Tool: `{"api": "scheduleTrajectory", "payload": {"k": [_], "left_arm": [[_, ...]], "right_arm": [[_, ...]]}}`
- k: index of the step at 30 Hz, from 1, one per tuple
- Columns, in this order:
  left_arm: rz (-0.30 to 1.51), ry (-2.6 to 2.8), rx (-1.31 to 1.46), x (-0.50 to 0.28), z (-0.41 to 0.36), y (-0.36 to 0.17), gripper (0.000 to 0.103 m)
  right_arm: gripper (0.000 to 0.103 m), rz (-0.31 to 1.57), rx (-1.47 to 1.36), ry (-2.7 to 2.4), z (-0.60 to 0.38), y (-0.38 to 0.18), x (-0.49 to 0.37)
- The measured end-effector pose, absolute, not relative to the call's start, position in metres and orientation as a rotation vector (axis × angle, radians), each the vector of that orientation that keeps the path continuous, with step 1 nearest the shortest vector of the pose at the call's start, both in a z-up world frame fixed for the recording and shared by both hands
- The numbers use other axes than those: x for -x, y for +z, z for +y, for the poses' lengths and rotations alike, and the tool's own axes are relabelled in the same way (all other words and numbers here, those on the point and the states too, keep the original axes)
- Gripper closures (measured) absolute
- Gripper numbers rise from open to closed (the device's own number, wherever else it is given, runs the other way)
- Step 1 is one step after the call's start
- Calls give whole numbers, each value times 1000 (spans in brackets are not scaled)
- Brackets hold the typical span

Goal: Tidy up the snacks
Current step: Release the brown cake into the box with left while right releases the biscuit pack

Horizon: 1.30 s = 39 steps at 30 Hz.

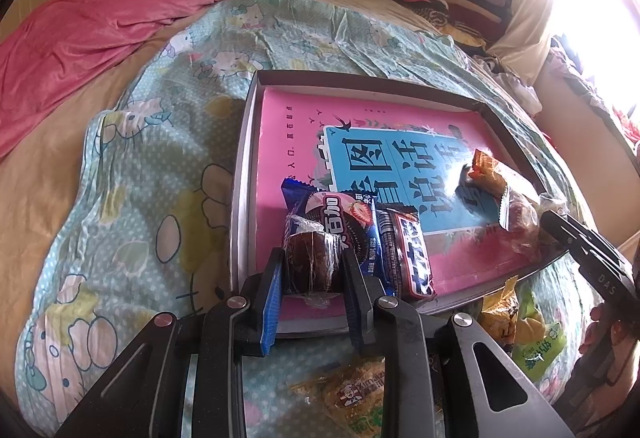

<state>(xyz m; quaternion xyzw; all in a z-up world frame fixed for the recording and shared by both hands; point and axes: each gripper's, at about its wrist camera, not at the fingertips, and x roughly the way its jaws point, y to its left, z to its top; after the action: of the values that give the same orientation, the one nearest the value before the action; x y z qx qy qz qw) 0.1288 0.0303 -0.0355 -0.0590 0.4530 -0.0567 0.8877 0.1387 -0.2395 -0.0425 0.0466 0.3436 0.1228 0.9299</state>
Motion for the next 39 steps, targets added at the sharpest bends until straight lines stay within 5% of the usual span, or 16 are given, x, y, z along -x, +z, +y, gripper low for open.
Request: {"api": "scheduleTrajectory", "payload": {"k": [33, 39], "left_arm": [[961, -132, 117, -118, 33, -38, 74], [960, -144, 124, -115, 33, -35, 62]], "right_arm": [[61, 713, -71, 246, -238, -35, -118], [60, 703, -71, 240, -240, -32, -115]]}}
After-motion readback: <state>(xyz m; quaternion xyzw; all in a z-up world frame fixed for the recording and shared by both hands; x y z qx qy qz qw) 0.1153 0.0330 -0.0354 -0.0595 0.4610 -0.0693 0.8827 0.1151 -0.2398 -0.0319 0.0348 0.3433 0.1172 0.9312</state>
